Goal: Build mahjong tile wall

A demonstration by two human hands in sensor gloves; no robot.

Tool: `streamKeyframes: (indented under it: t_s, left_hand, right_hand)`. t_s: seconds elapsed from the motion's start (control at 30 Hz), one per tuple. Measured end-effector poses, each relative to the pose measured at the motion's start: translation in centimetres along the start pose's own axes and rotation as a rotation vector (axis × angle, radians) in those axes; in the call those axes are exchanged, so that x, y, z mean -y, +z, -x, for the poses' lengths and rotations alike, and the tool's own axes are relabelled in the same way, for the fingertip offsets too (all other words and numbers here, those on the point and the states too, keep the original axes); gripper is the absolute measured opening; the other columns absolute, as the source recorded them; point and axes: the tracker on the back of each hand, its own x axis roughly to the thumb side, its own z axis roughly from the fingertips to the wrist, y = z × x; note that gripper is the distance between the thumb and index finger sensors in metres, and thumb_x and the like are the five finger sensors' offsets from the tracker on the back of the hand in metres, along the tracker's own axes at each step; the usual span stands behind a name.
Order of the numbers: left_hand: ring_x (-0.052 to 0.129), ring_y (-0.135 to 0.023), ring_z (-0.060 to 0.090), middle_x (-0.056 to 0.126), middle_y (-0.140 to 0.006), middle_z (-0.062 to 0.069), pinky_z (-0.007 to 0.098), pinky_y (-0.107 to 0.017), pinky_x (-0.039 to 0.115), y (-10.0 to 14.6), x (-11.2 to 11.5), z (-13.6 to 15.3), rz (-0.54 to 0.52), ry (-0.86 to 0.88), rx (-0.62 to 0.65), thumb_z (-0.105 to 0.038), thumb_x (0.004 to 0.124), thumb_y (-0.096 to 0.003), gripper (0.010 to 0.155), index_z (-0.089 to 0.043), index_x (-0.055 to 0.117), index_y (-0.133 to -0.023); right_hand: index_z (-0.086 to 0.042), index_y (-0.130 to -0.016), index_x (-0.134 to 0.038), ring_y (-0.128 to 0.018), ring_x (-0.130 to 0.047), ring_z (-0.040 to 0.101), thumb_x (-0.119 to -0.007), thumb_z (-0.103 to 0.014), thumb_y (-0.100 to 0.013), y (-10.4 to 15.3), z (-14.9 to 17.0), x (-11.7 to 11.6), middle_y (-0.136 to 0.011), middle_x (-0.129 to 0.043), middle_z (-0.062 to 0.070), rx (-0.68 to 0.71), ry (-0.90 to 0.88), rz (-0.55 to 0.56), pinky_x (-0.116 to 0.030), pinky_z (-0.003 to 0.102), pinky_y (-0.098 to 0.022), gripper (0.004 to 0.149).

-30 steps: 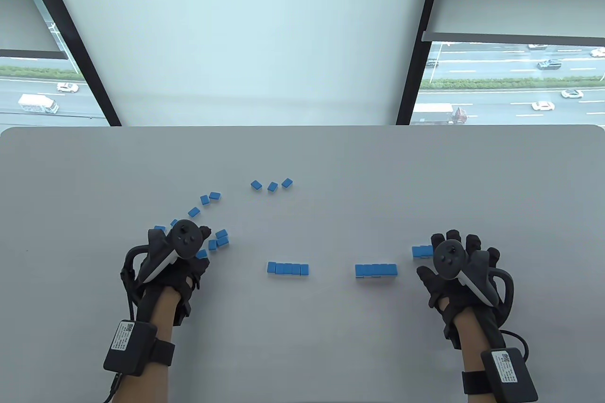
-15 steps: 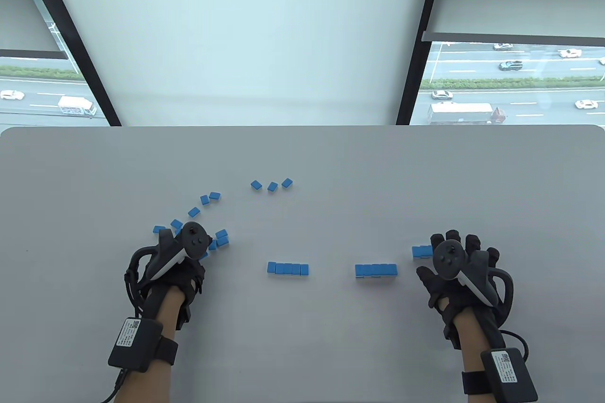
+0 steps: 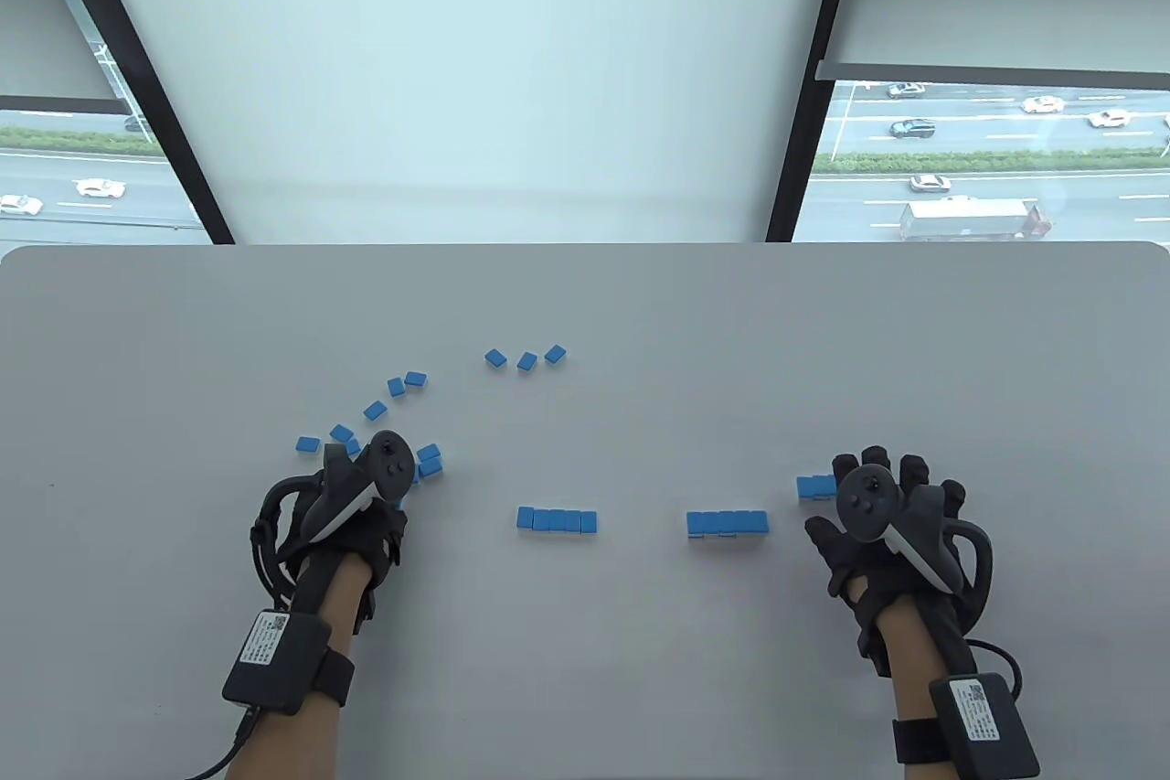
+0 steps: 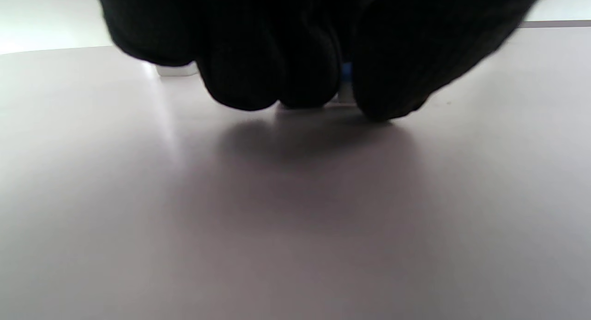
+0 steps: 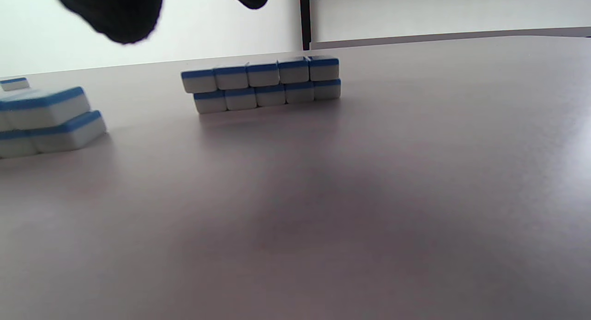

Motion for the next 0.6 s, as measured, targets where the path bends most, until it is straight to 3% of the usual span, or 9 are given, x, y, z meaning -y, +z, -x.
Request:
streamKeyframes:
  t_s: [0.4,0.6]
  left_hand:
    - [0.097,-0.063,0.021,0.095,-0.077,-0.008,0.049,-0.054,0.081,0.6,-0.4,0.2,-0.020,0.031,-0.023,-0.050,0.089,-0.0398,0.058,-0.030,0.080,-0.093]
    - [0.098,-0.061,0.020,0.095,-0.077,-0.009,0.050,-0.053,0.082,2.8,-4.8,-3.8,-0.224,0.095,0.099,-0.051,0.089,-0.0391,0.059,-0.029,0.080,-0.093]
  right_hand:
    - [-0.034,-0.106,-0.036,-0.102,-0.016,0.040,-0.069,-0.062,-0.041,0.0,0.0,0.1,-0.115,-0.024,-0.002,0.001,-0.002,0.003,-0.011,0.064,-0.065,0.078]
    - [-0.034,-0.106,-0.036,-0.102,-0.016,0.040,-0.069,-0.062,-0.041,0.1,0.2,0.4,-0.115,-0.024,-0.002,0.000,-0.020,0.011,-0.011,0.064,-0.065,0.078]
